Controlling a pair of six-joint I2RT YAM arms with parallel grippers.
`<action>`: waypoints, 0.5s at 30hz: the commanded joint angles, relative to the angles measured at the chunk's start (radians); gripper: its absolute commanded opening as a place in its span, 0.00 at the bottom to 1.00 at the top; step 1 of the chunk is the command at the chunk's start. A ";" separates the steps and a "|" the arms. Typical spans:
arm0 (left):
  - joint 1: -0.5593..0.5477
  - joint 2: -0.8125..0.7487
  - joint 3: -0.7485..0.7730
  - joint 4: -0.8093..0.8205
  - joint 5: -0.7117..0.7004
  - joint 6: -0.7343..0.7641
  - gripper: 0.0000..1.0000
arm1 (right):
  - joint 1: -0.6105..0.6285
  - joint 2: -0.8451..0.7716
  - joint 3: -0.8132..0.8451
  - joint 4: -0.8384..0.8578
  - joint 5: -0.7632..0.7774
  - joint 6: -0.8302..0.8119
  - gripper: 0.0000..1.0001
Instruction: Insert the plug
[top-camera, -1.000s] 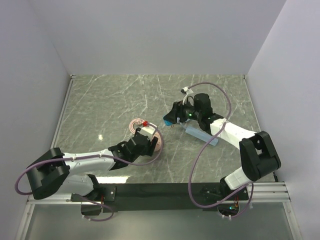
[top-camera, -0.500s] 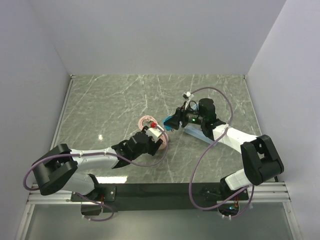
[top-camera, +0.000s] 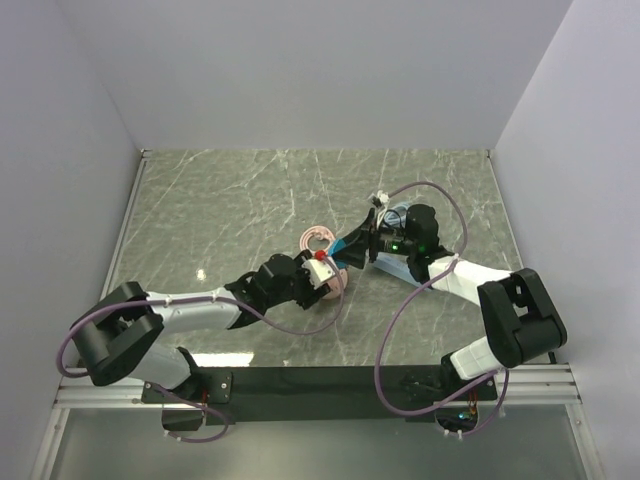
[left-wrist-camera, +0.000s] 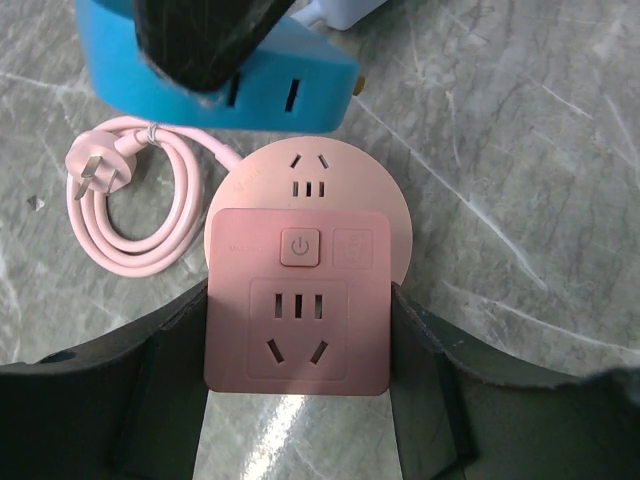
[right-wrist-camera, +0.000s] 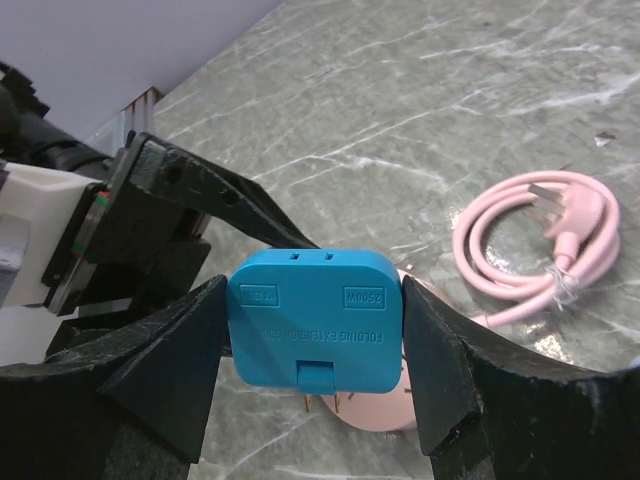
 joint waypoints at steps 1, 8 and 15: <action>0.017 0.018 0.040 0.008 0.072 0.061 0.06 | -0.005 -0.034 -0.013 0.086 -0.049 -0.021 0.15; 0.057 0.008 0.065 -0.010 0.082 -0.012 0.94 | -0.005 -0.089 -0.030 0.080 -0.032 -0.011 0.15; 0.063 -0.153 -0.035 0.128 0.045 -0.038 0.99 | -0.004 -0.120 -0.004 0.032 0.046 0.053 0.15</action>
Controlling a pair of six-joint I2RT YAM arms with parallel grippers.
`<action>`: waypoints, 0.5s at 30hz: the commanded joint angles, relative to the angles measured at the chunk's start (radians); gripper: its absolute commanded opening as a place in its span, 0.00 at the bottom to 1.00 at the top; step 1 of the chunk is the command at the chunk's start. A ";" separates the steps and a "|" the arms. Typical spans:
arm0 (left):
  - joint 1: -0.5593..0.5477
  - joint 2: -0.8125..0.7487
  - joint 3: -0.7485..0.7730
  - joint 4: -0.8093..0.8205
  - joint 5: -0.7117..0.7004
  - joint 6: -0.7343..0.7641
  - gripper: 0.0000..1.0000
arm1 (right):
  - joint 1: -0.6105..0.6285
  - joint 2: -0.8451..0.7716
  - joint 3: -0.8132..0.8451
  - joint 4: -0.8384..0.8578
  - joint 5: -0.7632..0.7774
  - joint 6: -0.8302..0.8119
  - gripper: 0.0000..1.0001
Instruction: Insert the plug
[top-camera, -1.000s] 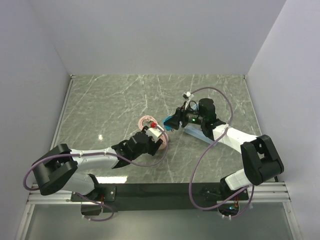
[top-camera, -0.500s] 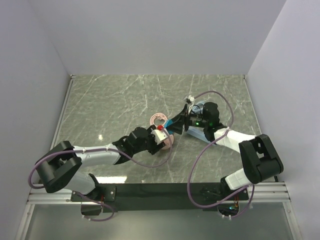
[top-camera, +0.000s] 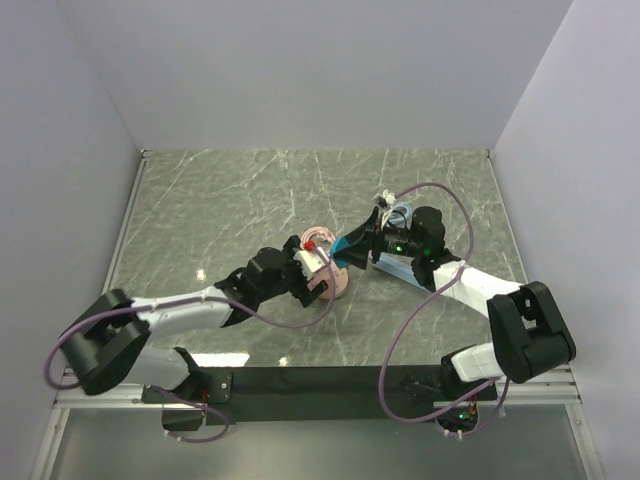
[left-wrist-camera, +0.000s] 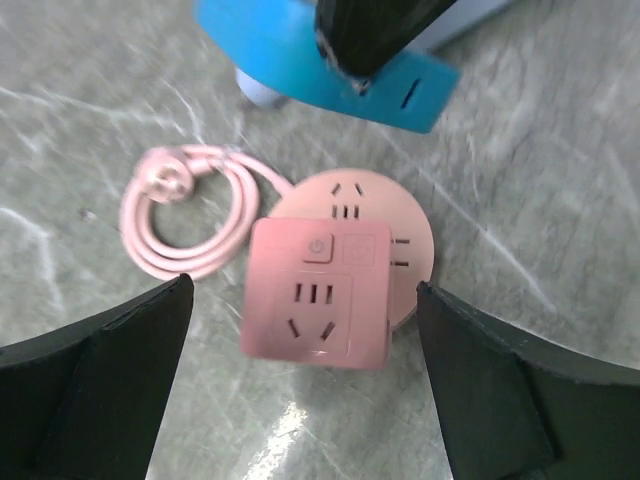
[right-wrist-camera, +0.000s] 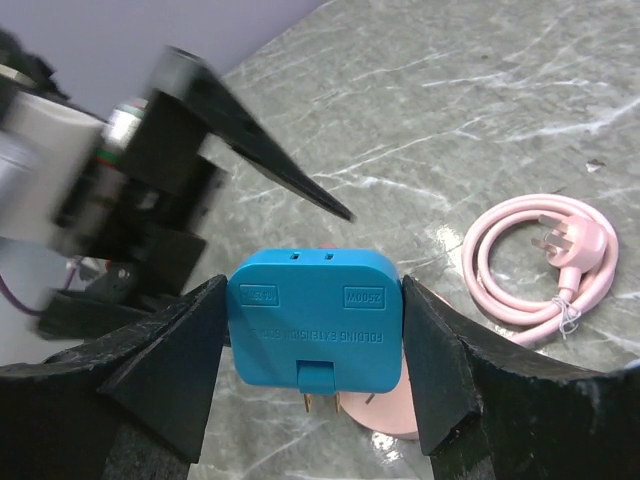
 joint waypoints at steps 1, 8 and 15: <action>0.003 -0.170 -0.082 0.147 -0.015 -0.029 0.99 | -0.004 -0.042 0.027 0.027 0.053 0.061 0.15; -0.001 -0.312 -0.192 0.442 0.092 -0.205 1.00 | 0.102 -0.117 0.017 0.144 0.226 0.222 0.13; -0.044 -0.237 -0.245 0.653 -0.061 -0.347 0.99 | 0.251 -0.160 -0.011 0.271 0.451 0.301 0.13</action>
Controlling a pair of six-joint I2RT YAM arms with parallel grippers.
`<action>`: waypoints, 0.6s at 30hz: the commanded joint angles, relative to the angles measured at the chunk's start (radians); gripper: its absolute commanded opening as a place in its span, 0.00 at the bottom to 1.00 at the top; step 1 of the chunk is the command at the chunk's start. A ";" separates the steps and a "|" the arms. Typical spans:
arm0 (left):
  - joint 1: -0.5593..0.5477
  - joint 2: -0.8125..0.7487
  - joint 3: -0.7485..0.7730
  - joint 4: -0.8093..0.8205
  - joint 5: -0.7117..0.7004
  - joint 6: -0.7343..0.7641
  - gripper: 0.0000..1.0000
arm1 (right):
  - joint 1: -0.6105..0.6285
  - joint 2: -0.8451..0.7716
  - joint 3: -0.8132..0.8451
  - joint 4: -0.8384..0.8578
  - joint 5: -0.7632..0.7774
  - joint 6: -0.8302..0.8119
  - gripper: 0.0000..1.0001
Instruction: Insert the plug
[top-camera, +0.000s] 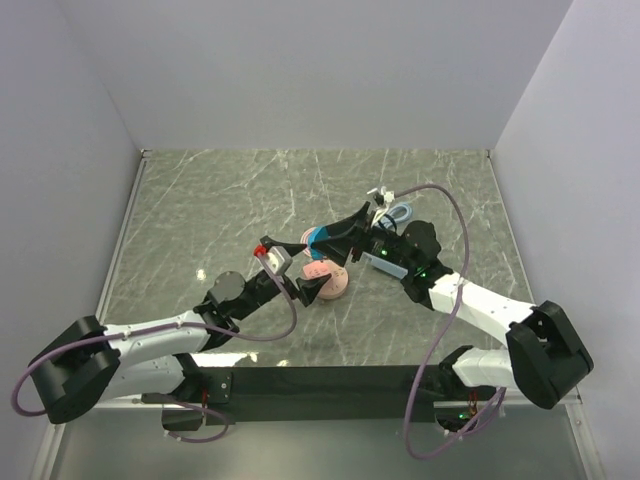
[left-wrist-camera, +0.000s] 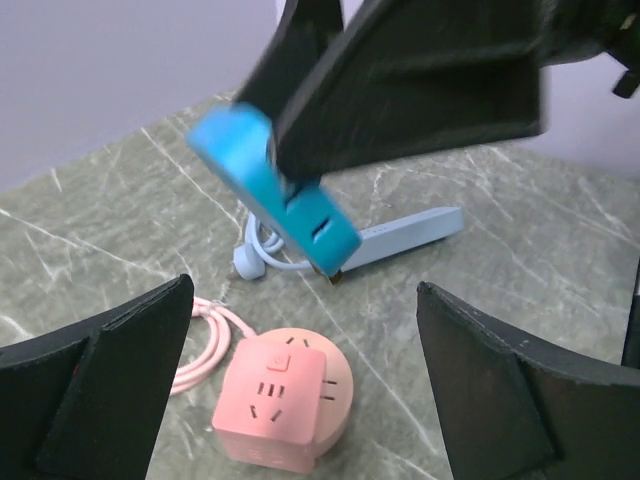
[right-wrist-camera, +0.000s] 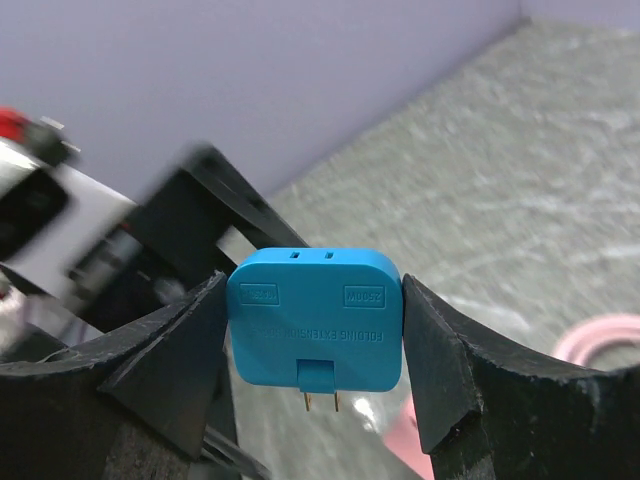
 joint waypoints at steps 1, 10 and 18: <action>-0.013 0.018 -0.029 0.201 -0.058 -0.103 0.99 | 0.056 -0.033 -0.012 0.138 0.155 0.065 0.13; -0.015 0.027 -0.093 0.382 -0.156 -0.171 0.99 | 0.136 0.004 -0.012 0.152 0.233 0.042 0.11; -0.015 0.073 -0.073 0.431 -0.176 -0.195 0.99 | 0.170 0.043 -0.009 0.195 0.252 0.040 0.10</action>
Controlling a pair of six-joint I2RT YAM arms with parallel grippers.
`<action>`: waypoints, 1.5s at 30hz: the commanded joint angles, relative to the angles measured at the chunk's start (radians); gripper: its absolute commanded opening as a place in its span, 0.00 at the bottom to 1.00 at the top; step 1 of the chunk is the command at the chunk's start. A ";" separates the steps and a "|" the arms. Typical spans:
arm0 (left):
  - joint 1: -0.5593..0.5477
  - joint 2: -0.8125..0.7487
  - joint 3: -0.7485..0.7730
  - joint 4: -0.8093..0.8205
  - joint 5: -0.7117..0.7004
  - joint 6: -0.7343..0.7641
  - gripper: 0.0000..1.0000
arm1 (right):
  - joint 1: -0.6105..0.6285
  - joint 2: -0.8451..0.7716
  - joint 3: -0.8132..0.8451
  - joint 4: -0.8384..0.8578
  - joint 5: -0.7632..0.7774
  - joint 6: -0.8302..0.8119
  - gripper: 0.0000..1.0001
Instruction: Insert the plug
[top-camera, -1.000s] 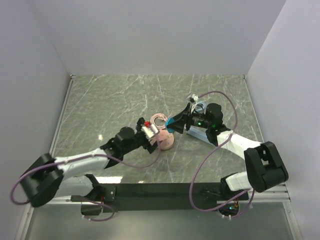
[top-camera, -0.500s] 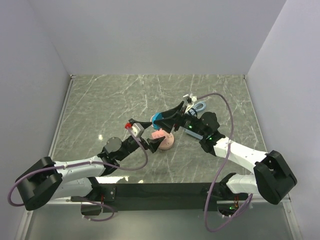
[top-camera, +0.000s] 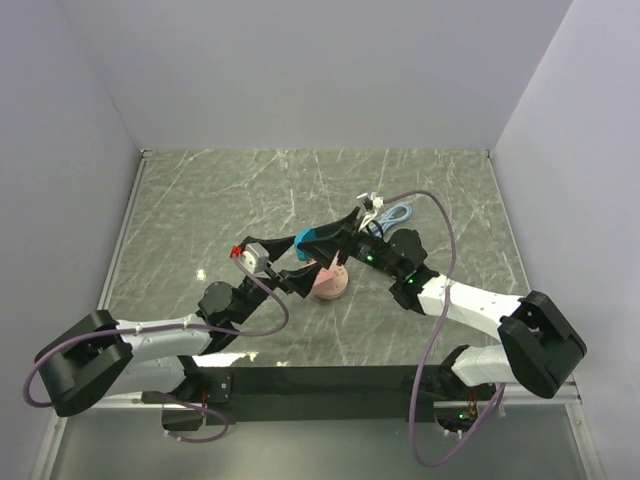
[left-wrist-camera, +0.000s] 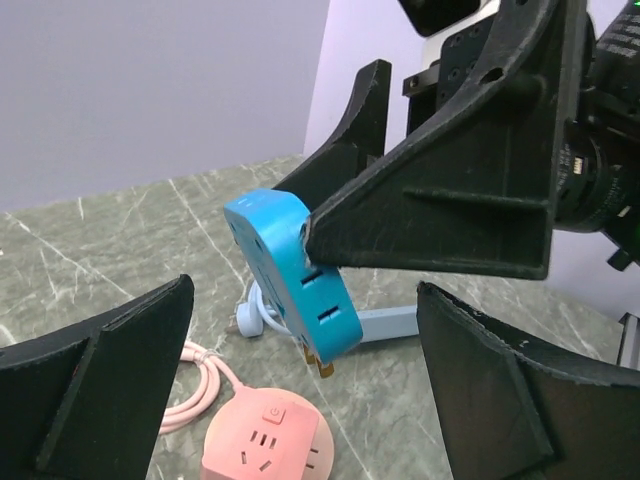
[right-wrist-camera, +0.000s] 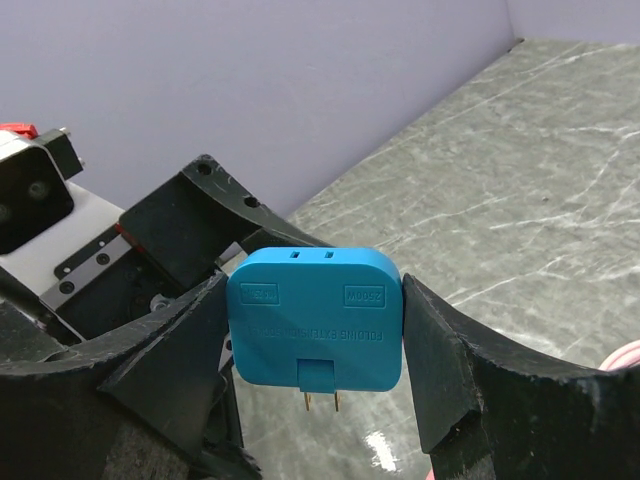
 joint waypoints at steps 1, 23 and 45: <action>-0.005 0.026 0.036 0.061 -0.026 -0.030 1.00 | 0.015 -0.001 -0.013 0.098 0.037 0.000 0.10; -0.005 0.096 0.100 -0.010 -0.022 -0.033 0.01 | 0.050 -0.055 -0.071 0.135 0.075 -0.036 0.11; -0.112 0.352 0.097 0.386 -0.403 0.574 0.00 | 0.055 -0.330 0.225 -0.745 0.383 -0.014 0.59</action>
